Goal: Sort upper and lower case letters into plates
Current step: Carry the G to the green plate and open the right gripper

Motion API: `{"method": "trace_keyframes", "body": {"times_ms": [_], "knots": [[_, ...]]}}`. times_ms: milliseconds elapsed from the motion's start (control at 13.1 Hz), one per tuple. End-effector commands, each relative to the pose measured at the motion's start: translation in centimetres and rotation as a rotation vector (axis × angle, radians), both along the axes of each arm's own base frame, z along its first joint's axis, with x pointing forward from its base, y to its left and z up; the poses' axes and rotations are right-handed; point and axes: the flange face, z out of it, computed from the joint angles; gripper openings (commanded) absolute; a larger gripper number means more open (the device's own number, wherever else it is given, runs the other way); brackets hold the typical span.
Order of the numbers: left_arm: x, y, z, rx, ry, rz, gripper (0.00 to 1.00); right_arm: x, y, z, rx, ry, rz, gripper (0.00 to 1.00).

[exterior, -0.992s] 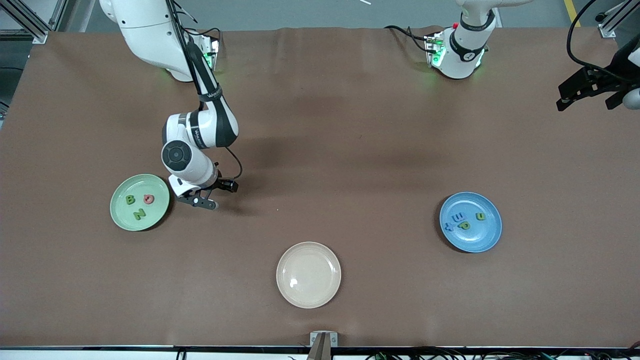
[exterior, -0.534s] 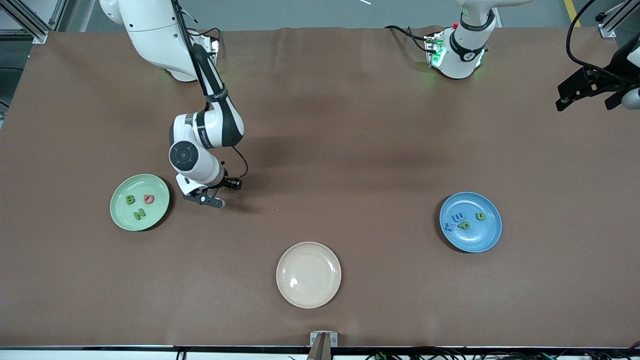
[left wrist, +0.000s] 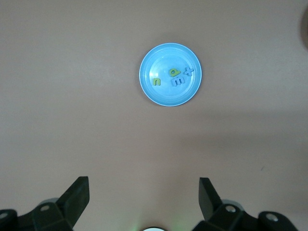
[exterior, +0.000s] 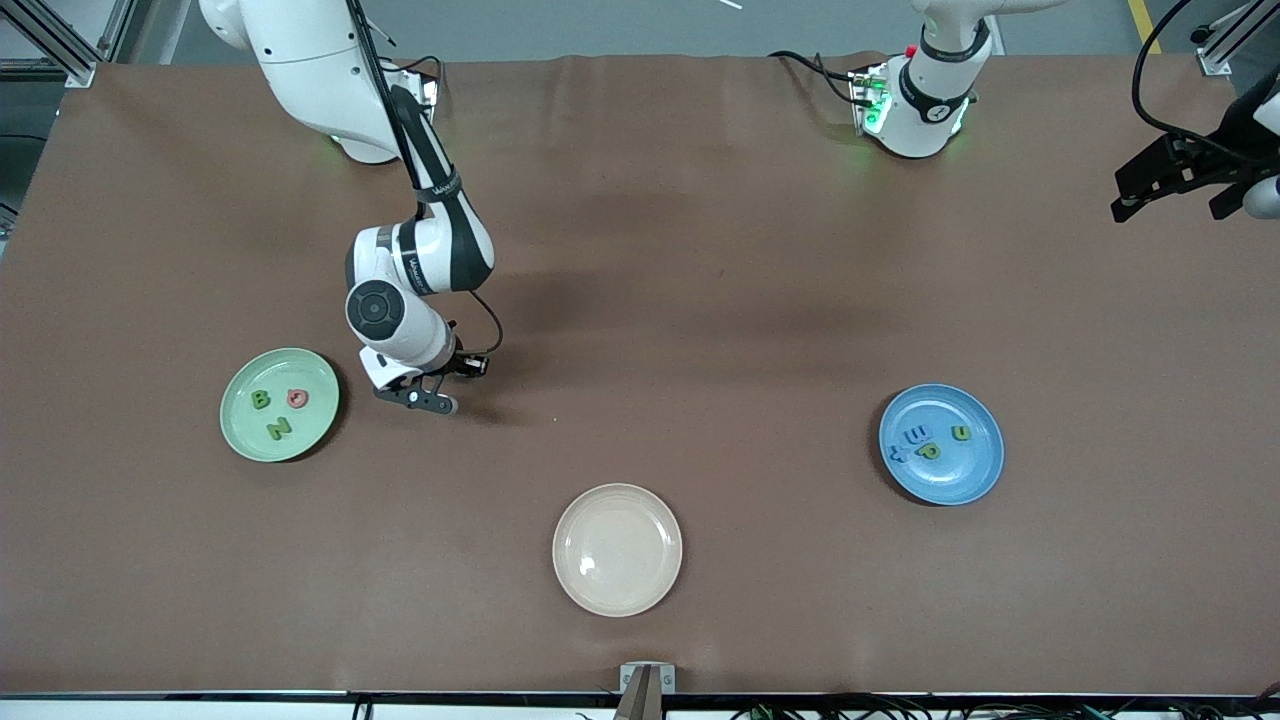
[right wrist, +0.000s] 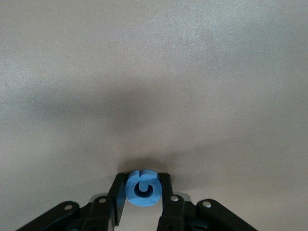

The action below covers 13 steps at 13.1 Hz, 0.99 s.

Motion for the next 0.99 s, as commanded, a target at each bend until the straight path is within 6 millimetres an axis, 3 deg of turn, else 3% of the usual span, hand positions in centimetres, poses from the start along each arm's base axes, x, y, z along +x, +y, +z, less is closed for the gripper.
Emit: {"method": "trace_keyframes", "body": {"times_ms": [0,153,305,534,916], "knots": [[0.1,-0.3,0.3,-0.017,-0.010,-0.001,1.00,-0.3,0.2,-0.1,0.008,0.007,-0.011,0.22],[0.1,-0.3,0.3,-0.017,-0.011,-0.001,1.00,0.1,0.5,1.3,0.023,0.008,0.008,0.22],[0.2,-0.3,0.2,-0.017,-0.008,-0.001,1.00,1.8,0.1,4.7,0.037,0.099,0.027,0.22],[0.2,-0.3,0.2,-0.017,-0.008,-0.001,1.00,5.6,-5.6,10.4,0.012,0.167,0.157,0.22],[0.2,-0.3,0.3,-0.017,-0.010,-0.001,1.00,8.2,-16.3,10.9,0.025,0.127,0.338,0.22]]}}
